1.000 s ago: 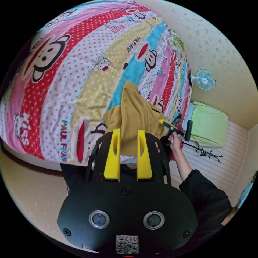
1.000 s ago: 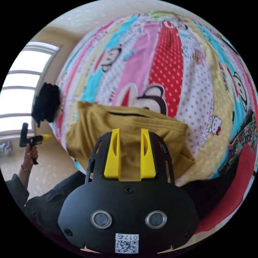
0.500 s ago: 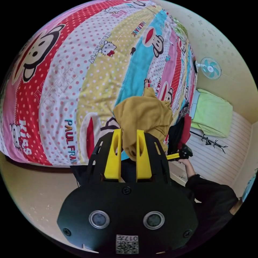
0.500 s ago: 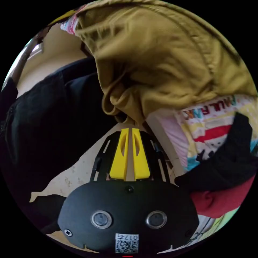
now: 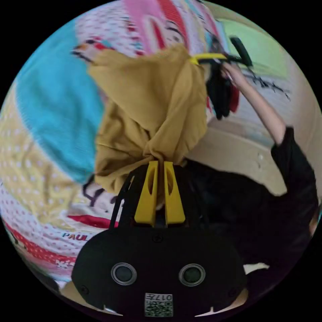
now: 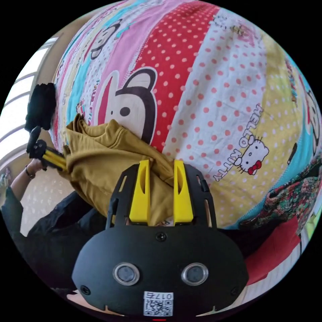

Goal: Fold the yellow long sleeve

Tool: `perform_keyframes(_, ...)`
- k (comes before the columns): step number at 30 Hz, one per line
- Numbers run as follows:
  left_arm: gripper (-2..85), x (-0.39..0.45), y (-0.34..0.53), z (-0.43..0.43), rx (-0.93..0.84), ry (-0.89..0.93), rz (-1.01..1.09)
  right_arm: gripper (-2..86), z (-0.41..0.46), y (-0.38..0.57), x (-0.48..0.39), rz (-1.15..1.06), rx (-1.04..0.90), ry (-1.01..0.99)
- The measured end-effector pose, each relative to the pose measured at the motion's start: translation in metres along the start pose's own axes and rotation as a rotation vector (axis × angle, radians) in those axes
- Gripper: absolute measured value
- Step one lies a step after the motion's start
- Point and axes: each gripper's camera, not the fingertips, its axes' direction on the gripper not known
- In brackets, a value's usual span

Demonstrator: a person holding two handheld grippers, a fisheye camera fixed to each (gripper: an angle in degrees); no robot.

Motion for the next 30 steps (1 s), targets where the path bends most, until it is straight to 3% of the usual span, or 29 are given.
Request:
perform_keyframes(2, 2.2, 0.012, 0.024, 0.023, -0.058, 0.028, 0.022, 12.2, 0.006, 0.003, -0.016, -0.029, 0.006, -0.018)
perform_keyframes(4, 2.3, 0.017, 0.049, 0.044, -0.120, -0.025, 0.014, 12.2, 0.024, 0.013, -0.044, -0.078, -0.014, 0.090)
perform_keyframes(7, 3.9, 0.018, 0.086, 0.062, -0.161, -0.215, -0.036, 11.9, 0.039, 0.023, -0.071, -0.053, 0.033, 0.135)
perform_keyframes(10, 6.7, 0.000, 0.101, 0.041, 0.087, -0.100, -0.153, 12.1, 0.050, 0.021, -0.086, 0.021, 0.059, 0.134)
perform_keyframes(12, 9.4, -0.012, 0.102, 0.013, 0.360, -0.067, -0.229, 12.1, 0.054, 0.020, -0.087, 0.094, 0.112, 0.088)
perform_keyframes(15, 11.3, -0.027, 0.083, 0.003, 0.485, -0.129, -0.330, 11.2, 0.068, 0.016, -0.091, 0.159, 0.153, 0.009)
perform_keyframes(17, 11.0, -0.041, 0.057, 0.024, 0.390, -0.142, -0.374, 10.2, 0.084, 0.014, -0.099, 0.165, 0.136, 0.008)
perform_keyframes(20, 4.6, -0.056, 0.025, 0.100, 0.093, -0.112, -0.416, 7.6, 0.111, 0.012, -0.130, 0.131, 0.072, 0.066)
perform_keyframes(22, 1.7, -0.042, 0.032, 0.115, 0.135, -0.133, -0.379, 5.1, 0.124, 0.009, -0.163, 0.137, -0.061, 0.094)
perform_keyframes(25, 0.1, -0.013, 0.068, 0.118, 0.261, -0.098, -0.357, 3.9, 0.089, 0.043, -0.220, 0.182, 0.153, 0.179)
perform_keyframes(27, -0.4, 0.017, 0.124, 0.096, 0.493, -0.048, -0.375, 3.7, 0.057, 0.077, -0.264, 0.178, 0.316, 0.169)
perform_keyframes(30, -0.7, 0.068, 0.195, 0.069, 0.693, 0.009, -0.315, 3.5, 0.014, 0.137, -0.351, 0.119, 0.510, 0.283)
